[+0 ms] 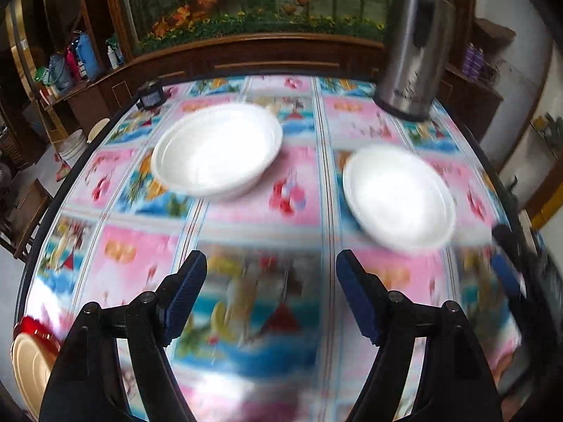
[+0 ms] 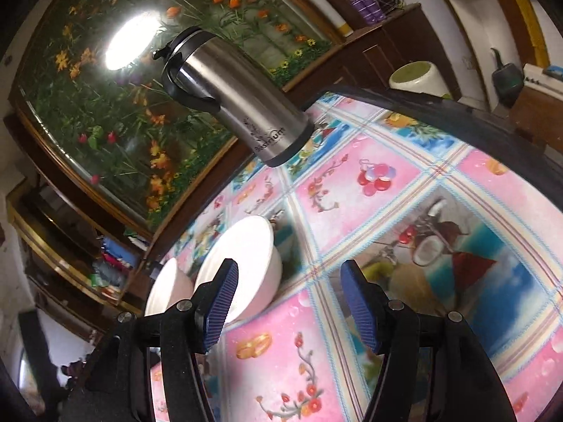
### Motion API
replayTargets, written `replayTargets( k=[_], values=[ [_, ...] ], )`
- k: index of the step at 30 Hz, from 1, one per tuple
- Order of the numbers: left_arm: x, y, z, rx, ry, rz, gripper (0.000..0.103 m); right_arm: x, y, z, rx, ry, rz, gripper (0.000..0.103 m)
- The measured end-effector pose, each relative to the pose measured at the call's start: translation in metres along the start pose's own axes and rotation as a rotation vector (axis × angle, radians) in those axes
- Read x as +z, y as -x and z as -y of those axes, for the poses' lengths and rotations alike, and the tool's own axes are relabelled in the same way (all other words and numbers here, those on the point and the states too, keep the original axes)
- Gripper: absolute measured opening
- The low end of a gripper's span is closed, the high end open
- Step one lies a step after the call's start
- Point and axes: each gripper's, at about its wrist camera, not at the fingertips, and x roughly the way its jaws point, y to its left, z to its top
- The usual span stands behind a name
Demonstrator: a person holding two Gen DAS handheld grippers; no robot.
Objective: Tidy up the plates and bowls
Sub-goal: 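Reach the right gripper to a white foam plate and grasp its rim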
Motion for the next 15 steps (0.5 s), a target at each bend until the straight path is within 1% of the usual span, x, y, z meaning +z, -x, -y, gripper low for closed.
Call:
replayTargets(
  k=[3, 6, 7, 11, 15],
  values=[
    [0.021, -0.019, 0.010, -0.005, 0.006, -0.021, 0.076, 0.001, -0.006, 0.004, 0.038, -0.031, -0.021, 0.064],
    [0.036, -0.042, 0.017, -0.002, 0.002, -0.065, 0.076, 0.002, -0.012, 0.008, 0.067, -0.065, -0.043, 0.064],
    [0.041, -0.050, 0.019, -0.012, 0.009, -0.090, 0.076, 0.003, -0.014, 0.008, 0.074, -0.072, -0.046, 0.064],
    [0.051, -0.066, 0.027, -0.074, 0.032, -0.149, 0.076, 0.007, -0.018, 0.013, 0.097, -0.104, -0.052, 0.064],
    [0.054, -0.073, 0.035, -0.091, 0.042, -0.158, 0.076, 0.009, -0.020, 0.018, 0.110, -0.139, -0.056, 0.064]
  ],
)
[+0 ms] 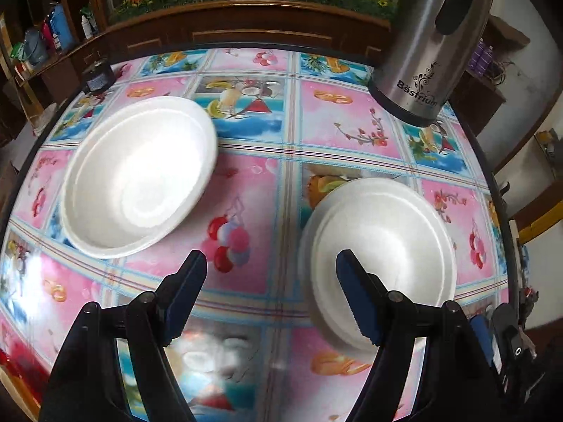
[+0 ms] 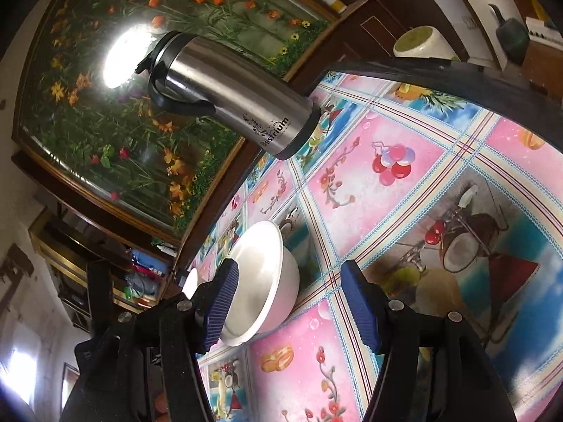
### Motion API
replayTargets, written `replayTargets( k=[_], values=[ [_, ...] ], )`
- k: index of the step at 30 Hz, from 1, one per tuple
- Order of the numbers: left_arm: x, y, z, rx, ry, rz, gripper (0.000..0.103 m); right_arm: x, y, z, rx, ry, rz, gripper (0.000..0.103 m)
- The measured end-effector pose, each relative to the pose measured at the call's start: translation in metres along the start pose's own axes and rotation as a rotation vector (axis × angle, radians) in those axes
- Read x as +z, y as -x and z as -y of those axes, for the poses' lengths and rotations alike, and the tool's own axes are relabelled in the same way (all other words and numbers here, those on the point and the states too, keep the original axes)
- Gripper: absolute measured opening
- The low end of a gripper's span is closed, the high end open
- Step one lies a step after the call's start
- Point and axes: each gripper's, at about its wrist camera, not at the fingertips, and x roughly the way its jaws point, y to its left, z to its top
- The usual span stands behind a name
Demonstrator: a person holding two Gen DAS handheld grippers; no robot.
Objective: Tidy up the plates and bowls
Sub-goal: 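Reach the right gripper to a white foam plate and grasp its rim, then lift the white foam plate and carry it toward the stack with the right gripper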
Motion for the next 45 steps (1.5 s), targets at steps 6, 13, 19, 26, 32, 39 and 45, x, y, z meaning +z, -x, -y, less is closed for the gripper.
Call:
replayTargets(
  k=[6, 13, 19, 26, 32, 39, 45],
  values=[
    [-0.001, -0.008, 0.013, -0.026, -0.018, -0.008, 0.065, -0.001, -0.001, 0.001, 0.015, -0.027, -0.005, 0.064],
    [-0.009, -0.016, 0.016, -0.070, -0.042, -0.053, 0.012, -0.003, -0.006, -0.002, 0.017, -0.015, -0.027, 0.063],
    [-0.023, -0.002, 0.006, -0.112, -0.030, -0.033, 0.010, -0.008, -0.013, -0.011, 0.041, 0.028, -0.080, 0.063],
    [-0.046, 0.015, -0.010, -0.109, -0.027, -0.018, 0.010, -0.014, -0.025, -0.014, 0.041, 0.034, -0.167, 0.063],
    [-0.064, 0.027, -0.027, -0.091, -0.018, 0.001, 0.010, -0.027, -0.039, -0.026, 0.065, 0.073, -0.271, 0.053],
    [-0.075, 0.034, -0.045, -0.062, 0.001, 0.010, 0.010, -0.045, -0.045, -0.043, 0.040, 0.172, -0.316, 0.018],
    [-0.084, 0.037, -0.059, -0.061, 0.013, 0.004, 0.010, -0.058, -0.048, -0.047, 0.021, 0.215, -0.337, 0.008]
  ],
)
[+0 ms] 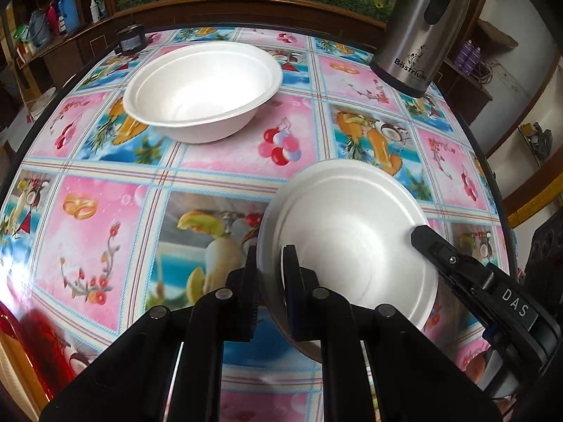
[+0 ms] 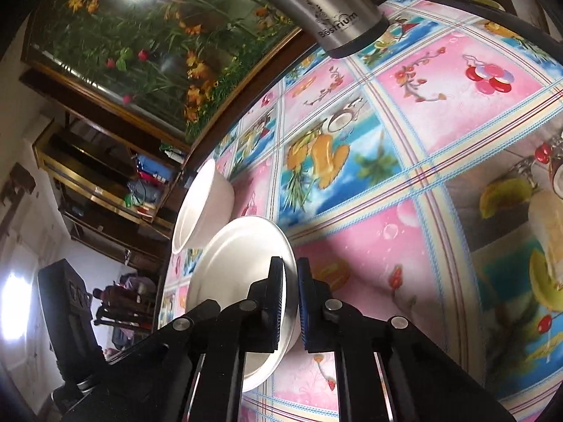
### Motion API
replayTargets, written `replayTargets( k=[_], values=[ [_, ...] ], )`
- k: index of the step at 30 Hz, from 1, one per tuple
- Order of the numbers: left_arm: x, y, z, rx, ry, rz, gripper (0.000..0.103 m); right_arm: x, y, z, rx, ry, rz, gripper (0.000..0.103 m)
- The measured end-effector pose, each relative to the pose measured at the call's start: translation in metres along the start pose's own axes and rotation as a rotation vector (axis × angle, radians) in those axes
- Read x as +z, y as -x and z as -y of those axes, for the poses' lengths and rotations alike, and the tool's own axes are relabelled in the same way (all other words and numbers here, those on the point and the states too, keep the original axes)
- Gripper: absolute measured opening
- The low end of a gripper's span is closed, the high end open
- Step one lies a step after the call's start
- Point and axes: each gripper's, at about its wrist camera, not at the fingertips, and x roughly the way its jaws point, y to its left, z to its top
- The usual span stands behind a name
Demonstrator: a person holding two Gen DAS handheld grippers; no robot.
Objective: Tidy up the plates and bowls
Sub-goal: 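Lift the white foam plate and carry it toward the stack with the right gripper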
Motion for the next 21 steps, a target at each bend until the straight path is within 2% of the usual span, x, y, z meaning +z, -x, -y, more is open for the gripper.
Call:
replayTargets(
  k=[9, 21],
  values=[
    [-0.015, 0.008, -0.009, -0.009, -0.011, -0.002, 0.011, -0.016, 0.005, -0.013, -0.030, 0.043, 0.011, 0.008],
    [-0.030, 0.039, -0.027, 0.001, -0.042, 0.077, 0.011, -0.041, 0.020, -0.046, -0.039, 0.156, 0.049, 0.008]
  ],
)
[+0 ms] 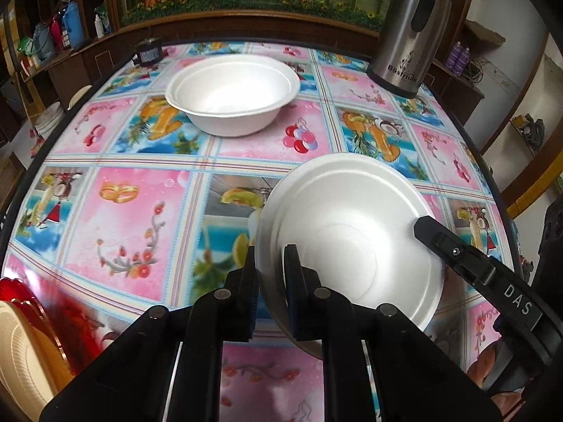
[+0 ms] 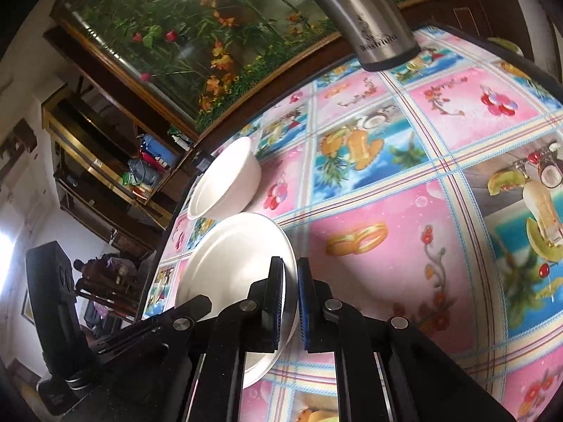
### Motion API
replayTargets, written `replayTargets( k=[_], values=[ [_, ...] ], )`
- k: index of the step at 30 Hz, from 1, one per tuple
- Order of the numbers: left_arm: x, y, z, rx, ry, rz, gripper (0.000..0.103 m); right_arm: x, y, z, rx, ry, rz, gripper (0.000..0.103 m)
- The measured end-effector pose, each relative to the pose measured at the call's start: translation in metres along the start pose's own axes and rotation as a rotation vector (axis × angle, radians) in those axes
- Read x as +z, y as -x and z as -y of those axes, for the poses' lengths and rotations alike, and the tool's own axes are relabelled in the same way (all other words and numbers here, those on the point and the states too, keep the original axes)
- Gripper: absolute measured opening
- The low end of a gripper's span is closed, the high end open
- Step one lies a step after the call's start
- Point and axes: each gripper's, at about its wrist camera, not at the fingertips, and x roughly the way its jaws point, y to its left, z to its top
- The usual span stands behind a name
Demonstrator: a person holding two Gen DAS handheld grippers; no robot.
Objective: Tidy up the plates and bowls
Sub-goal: 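Lift the white foam plate and carry it toward the stack with the right gripper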
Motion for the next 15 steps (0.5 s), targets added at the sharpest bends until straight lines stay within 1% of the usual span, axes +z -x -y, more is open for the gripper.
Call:
replayTargets(
  k=[8, 15],
  values=[
    [-0.015, 0.017, -0.014, -0.003, -0.002, 0.023, 0.011, -0.017, 0.012, -0.019, 0.010, 0.020, 0.022, 0.008],
    [-0.027, 0.034, -0.027, 0.004, -0.005, 0.044, 0.012, -0.033, 0.024, -0.035, 0.043, 0.013, 0.038, 0.008]
  ],
)
